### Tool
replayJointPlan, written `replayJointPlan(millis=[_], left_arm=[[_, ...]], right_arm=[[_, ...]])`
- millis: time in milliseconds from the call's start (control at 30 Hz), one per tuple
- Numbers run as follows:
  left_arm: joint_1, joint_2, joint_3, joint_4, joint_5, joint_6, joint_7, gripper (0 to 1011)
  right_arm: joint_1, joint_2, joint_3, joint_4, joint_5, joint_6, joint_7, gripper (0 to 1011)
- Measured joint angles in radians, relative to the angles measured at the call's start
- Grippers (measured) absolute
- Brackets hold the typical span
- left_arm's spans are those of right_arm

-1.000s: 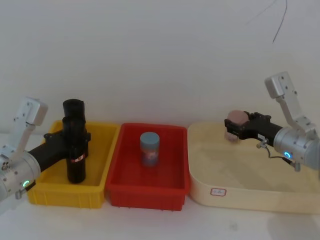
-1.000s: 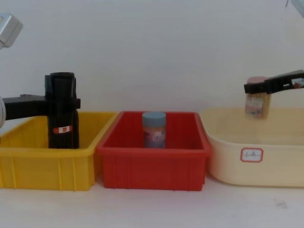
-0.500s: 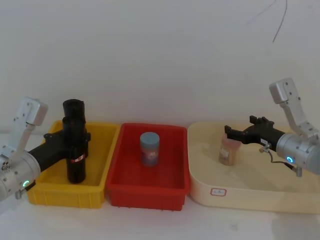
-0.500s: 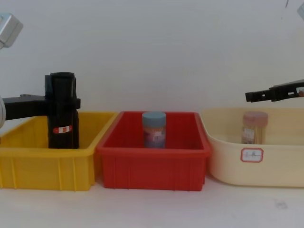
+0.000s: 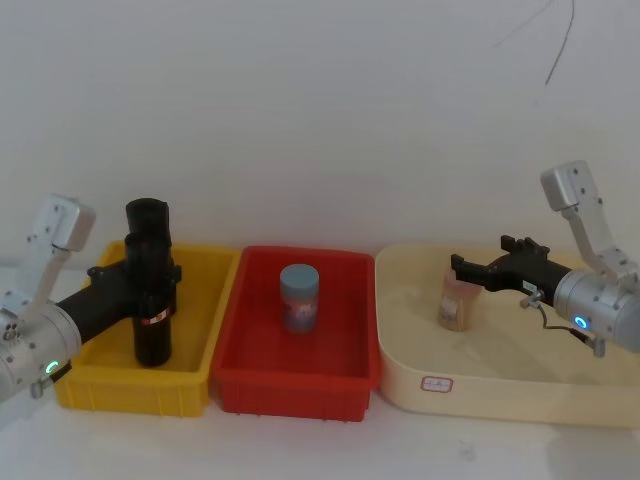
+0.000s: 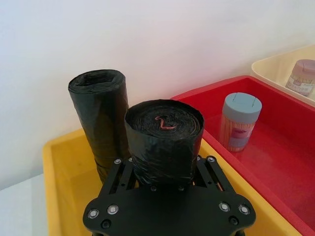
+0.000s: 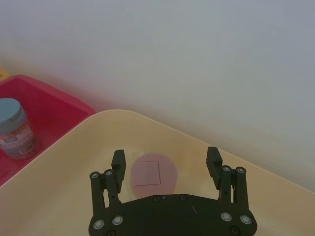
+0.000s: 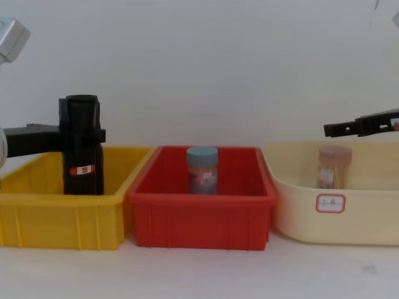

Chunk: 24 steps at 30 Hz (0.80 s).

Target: Pick up the garbage bag with the one hand and transfer it to the other hand.

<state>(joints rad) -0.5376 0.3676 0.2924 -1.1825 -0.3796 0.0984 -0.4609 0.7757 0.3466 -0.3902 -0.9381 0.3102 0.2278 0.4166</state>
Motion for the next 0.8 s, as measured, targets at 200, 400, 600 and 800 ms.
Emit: replayJointPlan(millis=[200, 400, 600, 800], left_arm=[[0.002, 0.001, -0.001, -0.005, -0.005, -0.010, -0.002, 435], [0.009, 0.005, -0.008, -0.027, -0.021, -0.040, -0.019, 435], [0.011, 0.011, -0.017, -0.068, -0.043, -0.074, -0.047, 435], [0.007, 0.021, -0.026, -0.123, -0.069, -0.099, -0.079, 435]], right_arm=[[0.000, -0.001, 0.001, 0.002, 0.001, -0.001, 0.001, 999], [0.000, -0.001, 0.001, 0.004, 0.001, -0.001, 0.001, 1000], [0.000, -0.001, 0.002, 0.004, 0.002, -0.002, 0.001, 1000], [0.000, -0.001, 0.002, 0.005, 0.002, -0.002, 0.001, 1000]])
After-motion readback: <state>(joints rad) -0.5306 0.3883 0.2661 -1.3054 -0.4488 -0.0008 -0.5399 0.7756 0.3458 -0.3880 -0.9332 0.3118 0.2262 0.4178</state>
